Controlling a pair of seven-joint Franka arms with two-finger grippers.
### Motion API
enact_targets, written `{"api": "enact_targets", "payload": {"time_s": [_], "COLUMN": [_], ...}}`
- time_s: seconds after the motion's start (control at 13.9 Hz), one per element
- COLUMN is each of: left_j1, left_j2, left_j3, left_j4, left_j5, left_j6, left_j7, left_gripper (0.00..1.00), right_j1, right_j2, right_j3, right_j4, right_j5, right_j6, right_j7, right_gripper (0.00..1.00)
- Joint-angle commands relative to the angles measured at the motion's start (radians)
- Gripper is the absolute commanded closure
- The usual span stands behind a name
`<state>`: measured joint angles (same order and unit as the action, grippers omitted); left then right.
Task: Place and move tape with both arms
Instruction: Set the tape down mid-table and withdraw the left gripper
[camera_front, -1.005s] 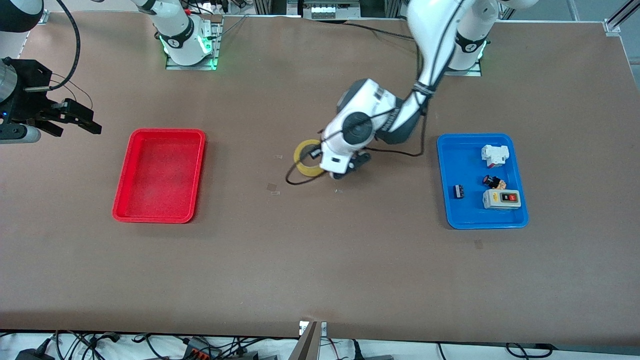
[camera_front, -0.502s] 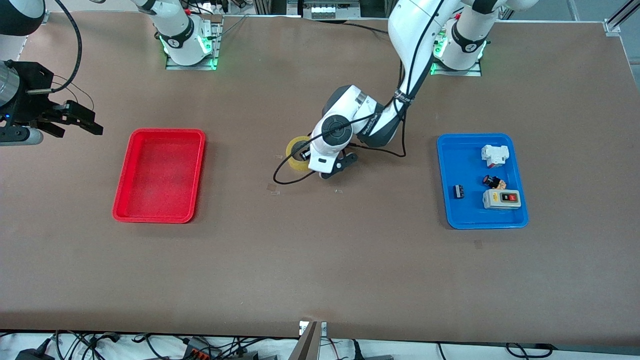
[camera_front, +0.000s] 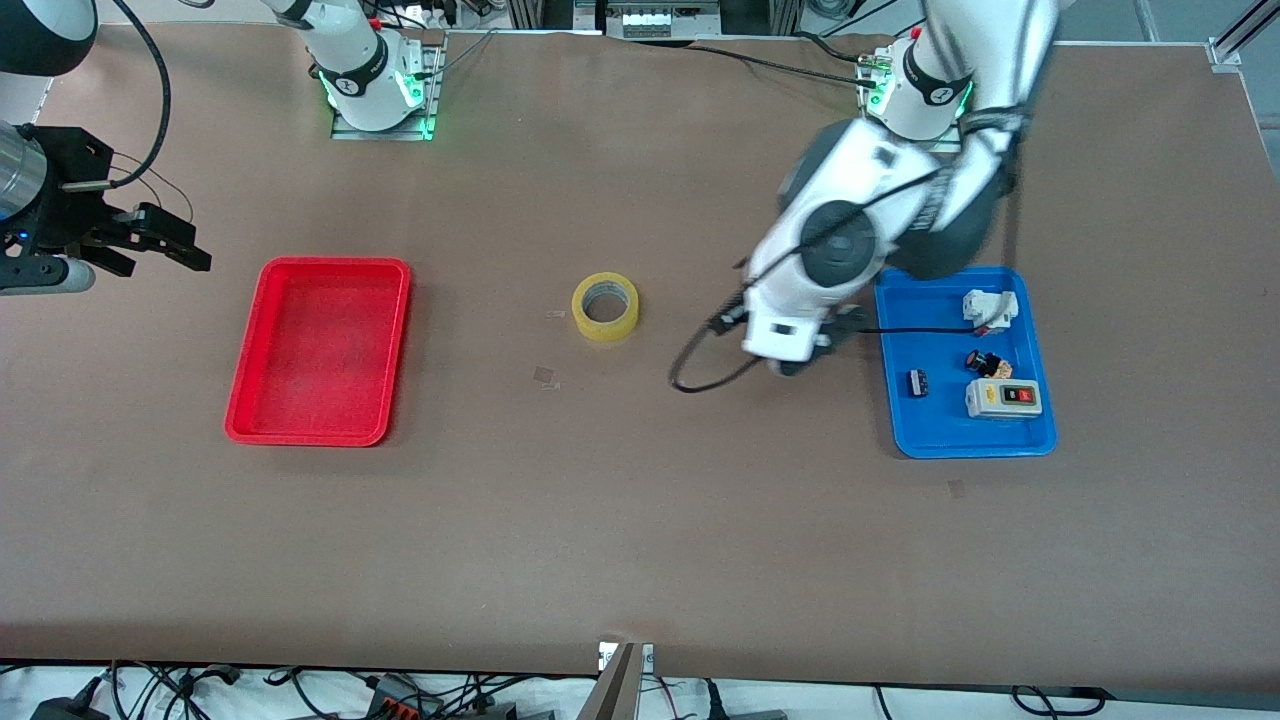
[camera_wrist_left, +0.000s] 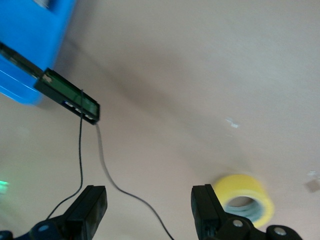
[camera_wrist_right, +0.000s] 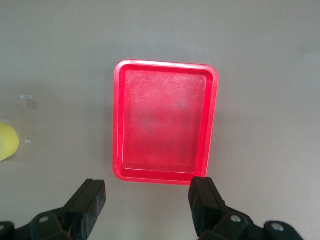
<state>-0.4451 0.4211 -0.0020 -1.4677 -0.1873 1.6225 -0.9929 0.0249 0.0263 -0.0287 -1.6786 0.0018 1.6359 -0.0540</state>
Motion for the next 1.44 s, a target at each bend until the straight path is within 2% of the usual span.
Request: {"api": "enact_targets", "payload": {"time_s": [0.0,0.14,0.43,0.65,1.0,1.08,1.22,1.36], "left_j1": [0.145,0.25,0.443,0.468,0.515,0.528,0.534,0.53], "left_j2": [-0.091,-0.16,-0.306,-0.387,-0.424,-0.423,-0.426,-0.426], "left_j3": [-0.01,-0.012,-0.01,-0.009,-0.021,-0.026,-0.026,-0.026], "left_j4": [-0.046,-0.08,-0.164,-0.207,-0.2,-0.197,-0.197,-0.194], "left_j5": [0.05,0.091,0.127,0.213,0.219,0.219,0.218,0.219], "left_j6": [-0.119,-0.156,-0.159,-0.139,-0.141,-0.127,-0.038,0.034], "left_j7": [0.251,0.417,0.77,0.923,1.033,1.04,1.158,1.212], "left_gripper": [0.0,0.0,0.0,0.0,0.0,0.0,0.0,0.0], "right_j1": [0.026,0.065,0.189,0.328,0.496,0.525,0.559,0.601], "right_j2": [0.023,0.03,0.116,0.191,0.366,0.4,0.452,0.489], "right_j3": [0.0,0.001,0.004,0.004,0.006,0.004,0.004,0.004], "right_j4": [0.017,0.01,0.017,0.017,0.02,0.025,0.025,0.025], "right_j5": [0.004,-0.006,0.015,0.038,0.043,0.078,0.135,0.133], "right_j6": [-0.016,-0.017,-0.004,0.074,0.267,0.306,0.35,0.387], "right_j7": [-0.017,-0.018,0.0,0.101,0.218,0.236,0.258,0.295], "right_gripper": [0.0,0.0,0.0,0.0,0.0,0.0,0.0,0.0]}}
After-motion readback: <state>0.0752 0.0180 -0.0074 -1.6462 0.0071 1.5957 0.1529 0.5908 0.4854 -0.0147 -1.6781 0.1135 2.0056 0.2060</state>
